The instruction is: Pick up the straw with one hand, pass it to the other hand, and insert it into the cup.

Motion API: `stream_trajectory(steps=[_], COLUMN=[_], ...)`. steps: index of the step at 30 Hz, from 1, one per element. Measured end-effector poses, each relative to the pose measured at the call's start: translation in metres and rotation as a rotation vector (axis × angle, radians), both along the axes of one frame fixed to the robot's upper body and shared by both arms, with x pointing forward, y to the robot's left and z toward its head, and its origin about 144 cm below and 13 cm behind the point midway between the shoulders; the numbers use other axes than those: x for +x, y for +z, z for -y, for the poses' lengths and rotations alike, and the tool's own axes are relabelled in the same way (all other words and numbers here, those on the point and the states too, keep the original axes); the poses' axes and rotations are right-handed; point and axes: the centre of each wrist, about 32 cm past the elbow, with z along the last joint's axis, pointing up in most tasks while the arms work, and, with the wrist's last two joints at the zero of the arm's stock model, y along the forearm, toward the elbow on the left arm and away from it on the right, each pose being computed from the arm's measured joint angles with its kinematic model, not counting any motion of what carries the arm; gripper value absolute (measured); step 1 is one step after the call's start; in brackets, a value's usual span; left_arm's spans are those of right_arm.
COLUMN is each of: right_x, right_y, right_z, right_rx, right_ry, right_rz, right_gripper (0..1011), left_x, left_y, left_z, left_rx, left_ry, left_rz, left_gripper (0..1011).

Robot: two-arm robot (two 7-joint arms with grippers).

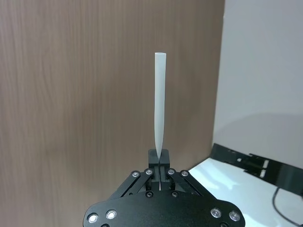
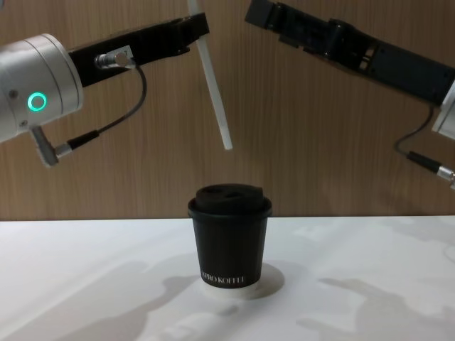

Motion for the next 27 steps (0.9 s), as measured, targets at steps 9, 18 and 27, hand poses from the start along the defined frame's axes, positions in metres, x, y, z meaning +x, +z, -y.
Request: stream_trajectory(steps=[9,18,27], right_x=[0.0,0.0,0.0], right_y=[0.0,0.0,0.0], right_z=[0.0,0.0,0.0], right_rx=[0.0,0.0,0.0], right_ry=[0.0,0.0,0.0], right_rz=[0.0,0.0,0.0], right_gripper=[1001,1001,1001], left_x=[-0.0005,0.001,0.0051], left_y=[0.0003,-0.0011,-0.0035], left_z=[0.0011,0.0036,0.006], left_rx=[0.041,0.075,0.095], left_ry=[0.057,0.094,0.11], left_rz=[-0.023,-0.063,-0.092], left_gripper=[13,13,13])
